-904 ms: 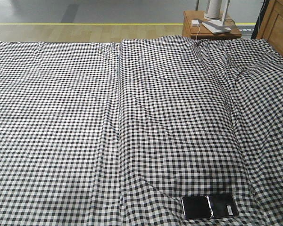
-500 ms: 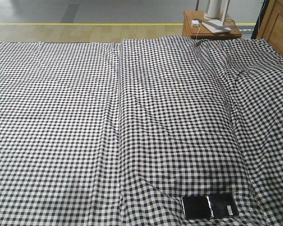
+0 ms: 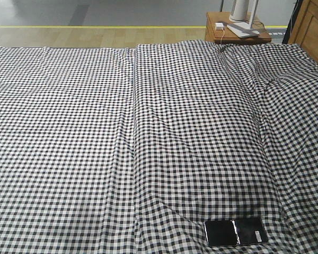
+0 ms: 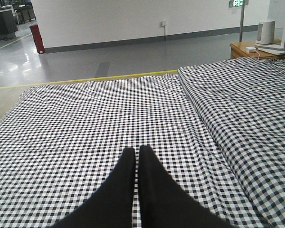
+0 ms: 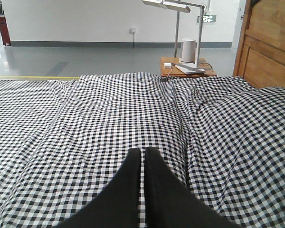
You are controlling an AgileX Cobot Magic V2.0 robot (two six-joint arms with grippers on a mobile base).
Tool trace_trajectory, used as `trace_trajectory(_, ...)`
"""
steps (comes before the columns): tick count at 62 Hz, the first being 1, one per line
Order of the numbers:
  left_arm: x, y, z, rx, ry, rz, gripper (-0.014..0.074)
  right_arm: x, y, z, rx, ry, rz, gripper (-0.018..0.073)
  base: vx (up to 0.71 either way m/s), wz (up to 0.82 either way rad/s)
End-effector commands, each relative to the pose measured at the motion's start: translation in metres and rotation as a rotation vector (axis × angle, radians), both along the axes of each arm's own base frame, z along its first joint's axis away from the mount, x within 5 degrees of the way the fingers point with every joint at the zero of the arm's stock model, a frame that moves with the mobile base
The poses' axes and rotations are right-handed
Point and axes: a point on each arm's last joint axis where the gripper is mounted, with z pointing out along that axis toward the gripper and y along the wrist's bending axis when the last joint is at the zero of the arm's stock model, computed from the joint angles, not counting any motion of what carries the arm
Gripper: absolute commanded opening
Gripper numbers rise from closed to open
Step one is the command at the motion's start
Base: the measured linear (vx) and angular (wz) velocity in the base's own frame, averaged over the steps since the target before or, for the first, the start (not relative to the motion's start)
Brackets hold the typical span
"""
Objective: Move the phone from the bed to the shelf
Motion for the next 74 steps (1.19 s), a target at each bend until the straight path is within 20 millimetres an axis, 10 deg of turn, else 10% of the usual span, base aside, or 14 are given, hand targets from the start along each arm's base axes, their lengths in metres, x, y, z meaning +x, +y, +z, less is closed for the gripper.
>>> trace_trajectory(1,-0.001,0.0,0.016,-0.004,-0.108,-0.004,0.0001,0.0,0.0,0.007,-0.029,-0.09,-0.005,-0.0004,0.0,0.0)
trace_trajectory(21,-0.001,0.0,0.016,-0.004,-0.108,-0.004,0.0001,-0.001,0.0,0.023,-0.071,-0.27,-0.008,-0.0004,0.0,0.0)
trace_trajectory(45,-0.001,0.0,0.016,-0.004,-0.108,-0.004,0.0001,-0.028,0.0,0.107,-0.066,-0.758,-0.027,-0.0004,0.0,0.0)
trace_trajectory(74,-0.001,0.0,0.016,-0.004,-0.108,-0.004,0.0001,0.03,-0.001,0.208,-0.058,-0.386,-0.011,0.0036,0.0,0.0)
